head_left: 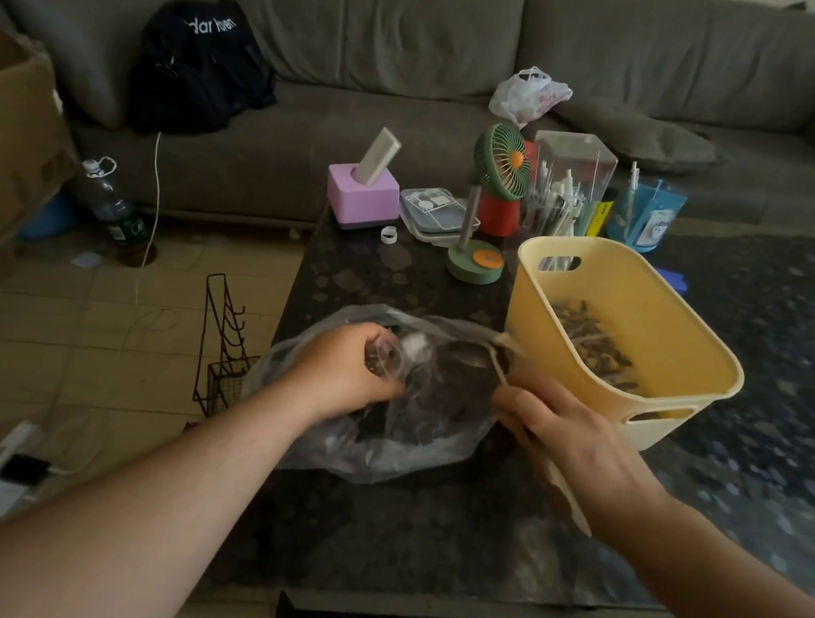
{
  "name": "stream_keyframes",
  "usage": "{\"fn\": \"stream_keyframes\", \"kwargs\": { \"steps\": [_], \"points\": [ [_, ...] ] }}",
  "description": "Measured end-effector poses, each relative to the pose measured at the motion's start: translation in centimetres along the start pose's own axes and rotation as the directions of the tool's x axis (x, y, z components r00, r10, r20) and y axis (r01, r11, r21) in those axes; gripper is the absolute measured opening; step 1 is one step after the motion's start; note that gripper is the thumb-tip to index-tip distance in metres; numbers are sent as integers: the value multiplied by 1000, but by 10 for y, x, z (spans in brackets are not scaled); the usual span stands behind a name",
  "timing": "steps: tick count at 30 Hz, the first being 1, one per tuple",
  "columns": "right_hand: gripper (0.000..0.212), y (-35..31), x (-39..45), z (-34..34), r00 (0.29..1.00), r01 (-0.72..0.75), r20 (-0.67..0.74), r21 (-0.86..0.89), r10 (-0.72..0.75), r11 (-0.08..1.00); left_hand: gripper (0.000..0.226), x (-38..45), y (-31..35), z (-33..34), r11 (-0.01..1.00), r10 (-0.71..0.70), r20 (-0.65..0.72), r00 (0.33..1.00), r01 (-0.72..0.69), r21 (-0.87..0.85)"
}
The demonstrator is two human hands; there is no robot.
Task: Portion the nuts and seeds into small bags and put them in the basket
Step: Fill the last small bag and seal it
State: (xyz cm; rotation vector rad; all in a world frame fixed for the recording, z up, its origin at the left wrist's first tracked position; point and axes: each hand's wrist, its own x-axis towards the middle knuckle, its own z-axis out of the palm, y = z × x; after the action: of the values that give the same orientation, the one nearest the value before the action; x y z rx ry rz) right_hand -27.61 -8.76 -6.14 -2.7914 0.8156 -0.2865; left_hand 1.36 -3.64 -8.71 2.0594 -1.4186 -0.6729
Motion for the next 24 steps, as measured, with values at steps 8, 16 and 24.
{"fn": "stream_keyframes", "kwargs": {
  "steps": [8, 16, 24],
  "points": [
    [71, 8, -4, 18, 973, 3, 225, -263, 58, 965, 41, -1, 4, 2, 1000, 14, -5, 1000, -14, 12],
    [26, -18, 24, 11, 971, -214, 72, -175, 229, 961, 44, -6, 11, 7, 999, 28, 71, 997, -25, -45],
    [24, -30, 60, 22, 930, -241, 208, -274, 302, 931, 76, -13, 19, 13, 999, 7, 151, 989, -1, -41]
  ]
}}
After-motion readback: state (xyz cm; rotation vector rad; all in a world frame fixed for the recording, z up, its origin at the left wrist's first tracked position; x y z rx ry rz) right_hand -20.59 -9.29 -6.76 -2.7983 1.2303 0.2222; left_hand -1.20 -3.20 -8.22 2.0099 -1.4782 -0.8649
